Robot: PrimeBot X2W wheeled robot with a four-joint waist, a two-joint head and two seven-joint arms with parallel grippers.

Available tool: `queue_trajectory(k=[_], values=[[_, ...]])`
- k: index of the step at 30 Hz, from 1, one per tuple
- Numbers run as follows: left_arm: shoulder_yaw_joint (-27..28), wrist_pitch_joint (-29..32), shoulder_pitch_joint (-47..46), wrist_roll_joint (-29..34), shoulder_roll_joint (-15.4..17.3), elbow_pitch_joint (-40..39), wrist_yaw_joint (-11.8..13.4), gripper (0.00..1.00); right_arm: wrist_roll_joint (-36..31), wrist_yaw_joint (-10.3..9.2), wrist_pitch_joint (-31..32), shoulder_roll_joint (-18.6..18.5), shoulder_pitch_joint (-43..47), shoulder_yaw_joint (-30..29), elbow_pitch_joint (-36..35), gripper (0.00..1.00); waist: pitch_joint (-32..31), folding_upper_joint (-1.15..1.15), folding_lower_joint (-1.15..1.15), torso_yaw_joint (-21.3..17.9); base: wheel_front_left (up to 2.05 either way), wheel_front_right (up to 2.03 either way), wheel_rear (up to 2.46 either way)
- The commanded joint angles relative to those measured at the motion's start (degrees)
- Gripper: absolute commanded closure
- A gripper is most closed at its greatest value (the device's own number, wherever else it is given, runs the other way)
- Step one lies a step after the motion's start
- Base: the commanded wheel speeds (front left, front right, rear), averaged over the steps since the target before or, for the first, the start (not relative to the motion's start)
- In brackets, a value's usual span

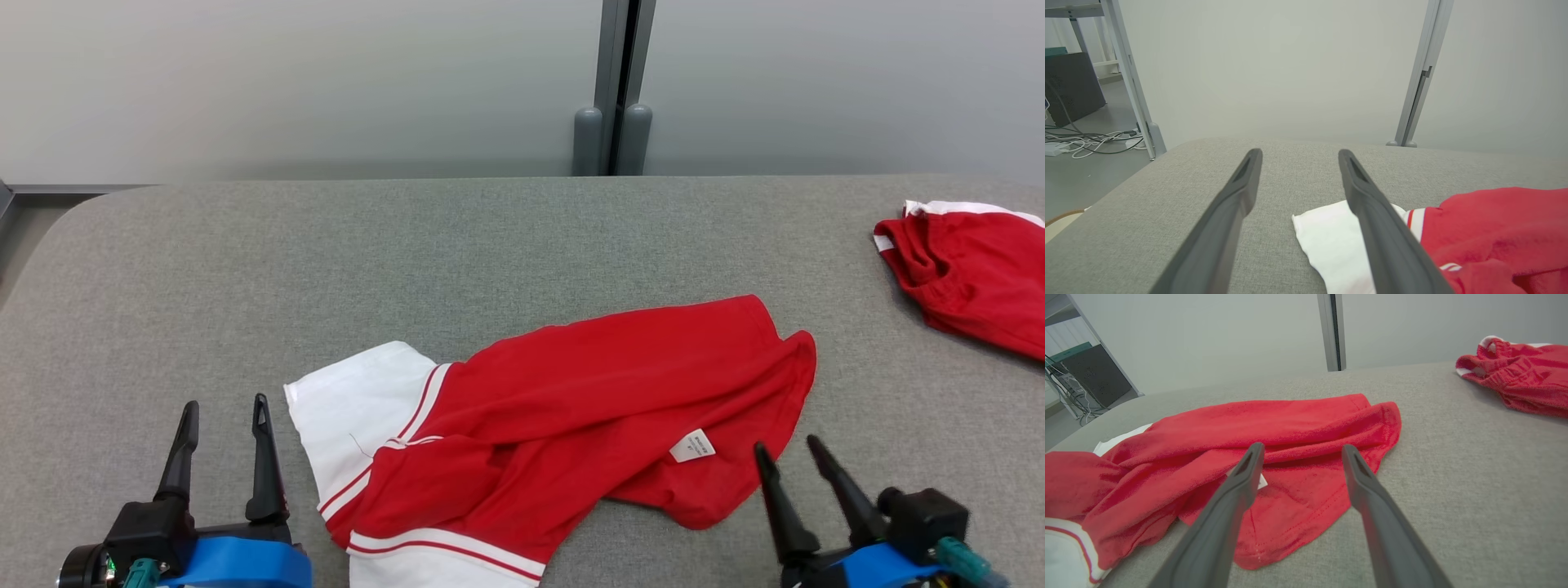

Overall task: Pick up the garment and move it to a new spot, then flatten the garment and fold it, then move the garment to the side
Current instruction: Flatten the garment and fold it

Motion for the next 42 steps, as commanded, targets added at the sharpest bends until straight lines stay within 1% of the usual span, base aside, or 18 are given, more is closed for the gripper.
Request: queue_trajectory(k=[1, 7, 9, 16, 17, 18, 19, 20, 25, 29, 32, 37, 39, 42], values=[[-0.18, -0.26, 0.34, 0.36, -0.04, -0.03, -0.02, 0.00, -0.52, 0.03, 0.23, 0.21, 0.72, 0.62, -0.56, 0.00, 0.07, 0.00, 0.01, 0.01, 0.00, 0.00, 0.00], [-0.91, -0.26, -0.89, 0.31, -0.02, 0.22, -0.20, 0.00, -3.02, 0.03, 3.25, -0.50, 0.03, 4.86, 2.25, 0.00, 0.58, 0.00, 0.01, 0.82, 0.00, 0.00, 0.00], [-1.28, -0.26, -1.18, 0.32, -0.04, 0.29, -0.23, 0.00, -3.62, 0.03, 3.37, -0.72, -0.52, 6.10, 3.53, 0.00, 0.78, 0.00, 0.01, 1.41, 0.00, 0.00, 0.00], [-1.44, -0.26, -1.45, -0.14, -0.05, -0.01, 0.28, 0.00, -5.60, 0.03, 2.82, -0.50, -2.37, 7.59, 11.05, 0.00, 1.65, 0.00, 0.01, 2.34, 0.00, 0.00, 0.00], [-1.31, -0.26, -1.45, -0.21, -0.04, 0.04, 0.31, 0.00, -5.79, 0.03, 2.65, -0.29, -2.77, 7.89, 12.12, 0.17, 1.71, 0.00, 0.01, 2.42, 0.00, 0.00, 0.00], [-1.17, -0.26, -1.48, -0.26, -0.04, 0.05, 0.30, 0.00, -5.94, 0.03, 2.57, -0.15, -3.24, 8.30, 13.16, 0.60, 1.77, 0.00, 0.01, 2.44, 0.00, 0.00, 0.00], [-1.00, -0.26, -1.43, -0.26, -0.04, 0.01, 0.34, 0.00, -6.01, 0.03, 2.34, -0.11, -3.75, 8.73, 14.11, 0.76, 1.83, 0.00, 0.01, 2.39, 0.00, 0.00, 0.00], [-0.89, -0.26, -1.41, -0.25, -0.04, -0.05, 0.28, 0.00, -5.89, 0.03, 2.06, 0.03, -4.34, 9.03, 14.90, 1.00, 1.88, 0.00, 0.01, 2.34, 0.00, 0.00, 0.00], [-0.77, -0.26, -1.20, -0.13, -0.04, -0.05, 0.38, 0.00, -5.45, 0.03, 0.44, -0.04, -6.53, 9.71, 17.87, 1.00, 1.74, 0.00, 0.01, 2.00, 0.00, 0.00, 0.00], [-0.72, -0.26, -0.77, -0.08, -0.06, -0.12, 0.45, 0.00, -5.89, 0.02, -0.44, -2.16, -5.87, 6.64, 17.33, 1.00, 1.17, 0.00, 0.01, 1.49, 0.00, 0.00, 0.00], [-0.46, -0.26, -0.18, -0.15, -0.05, -0.29, 0.56, 0.00, -6.86, 0.02, -0.61, -4.23, -3.17, 3.89, 14.55, 1.00, 0.77, 0.00, 0.01, 0.94, 0.00, 0.00, 0.00], [0.01, -0.26, 0.29, -0.44, -0.04, -0.22, 0.52, 0.00, -8.38, 0.02, -0.67, -8.07, 2.18, -2.44, 7.53, 1.00, 0.50, 0.00, 0.01, -0.35, 0.00, 0.00, 0.00], [-0.59, -0.26, 0.66, -0.57, -0.07, -0.65, 0.97, 0.00, -8.24, 0.02, -0.64, -8.83, 3.91, -3.19, 5.39, 1.00, 0.41, 0.00, 0.01, -0.74, 0.00, 0.00, 0.00], [-1.02, -0.26, 0.68, -0.61, 0.00, -0.97, 1.36, 0.00, -6.37, 0.02, 1.21, -10.22, 5.60, -1.72, 2.81, 1.00, 0.38, 0.00, 0.01, -1.11, 0.00, 0.00, 0.00]])
